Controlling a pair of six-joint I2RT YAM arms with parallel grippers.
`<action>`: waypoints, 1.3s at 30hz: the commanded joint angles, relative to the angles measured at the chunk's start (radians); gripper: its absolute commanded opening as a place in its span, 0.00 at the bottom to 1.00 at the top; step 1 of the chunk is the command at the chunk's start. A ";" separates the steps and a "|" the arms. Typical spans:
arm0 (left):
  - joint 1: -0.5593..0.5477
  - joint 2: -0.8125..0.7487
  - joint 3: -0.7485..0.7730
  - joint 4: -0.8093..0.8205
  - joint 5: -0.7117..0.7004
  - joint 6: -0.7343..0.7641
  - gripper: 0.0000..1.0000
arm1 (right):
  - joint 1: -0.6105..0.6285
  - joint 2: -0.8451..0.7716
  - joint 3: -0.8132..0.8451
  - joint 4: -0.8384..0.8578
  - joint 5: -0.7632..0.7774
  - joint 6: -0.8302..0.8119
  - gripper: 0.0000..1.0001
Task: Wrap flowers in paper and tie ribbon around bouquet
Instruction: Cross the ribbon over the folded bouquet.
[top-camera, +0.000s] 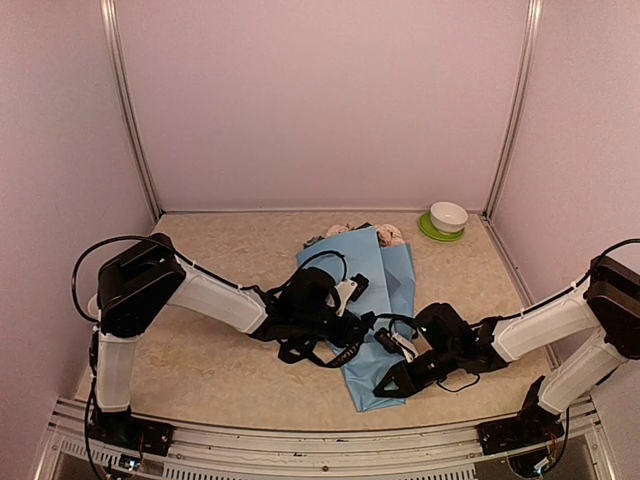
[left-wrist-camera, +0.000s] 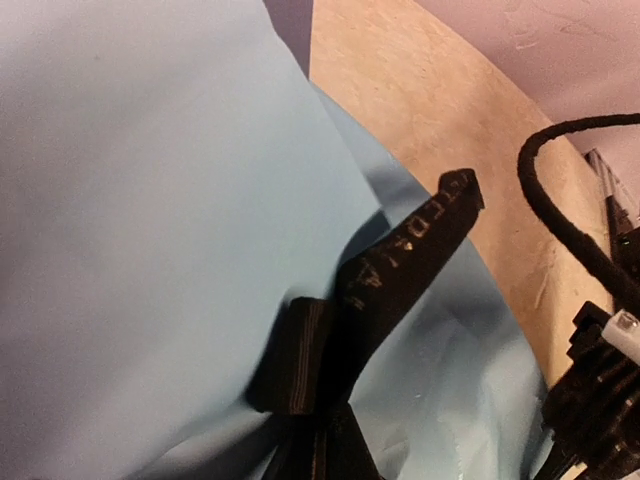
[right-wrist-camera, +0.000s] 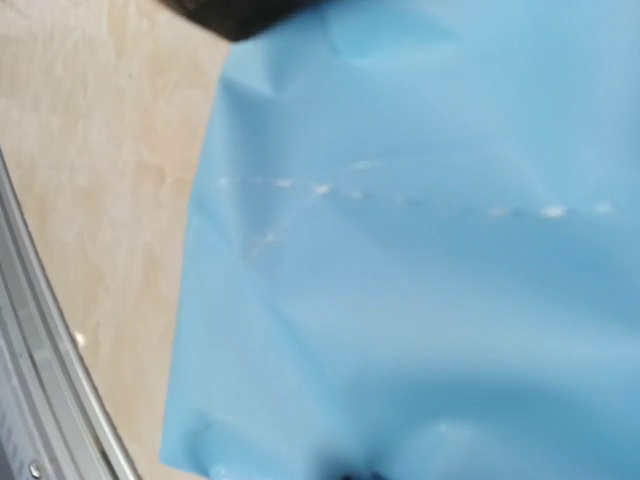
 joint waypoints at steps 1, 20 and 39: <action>-0.035 -0.155 0.021 -0.188 -0.290 0.156 0.02 | -0.049 -0.010 -0.074 -0.082 0.067 0.078 0.10; -0.028 -0.777 -0.514 0.396 -0.466 0.176 0.90 | -0.068 0.012 -0.059 -0.074 0.069 0.059 0.10; -0.027 -0.208 -0.181 0.065 -0.076 -0.035 0.49 | -0.073 0.046 -0.046 -0.085 0.074 0.044 0.09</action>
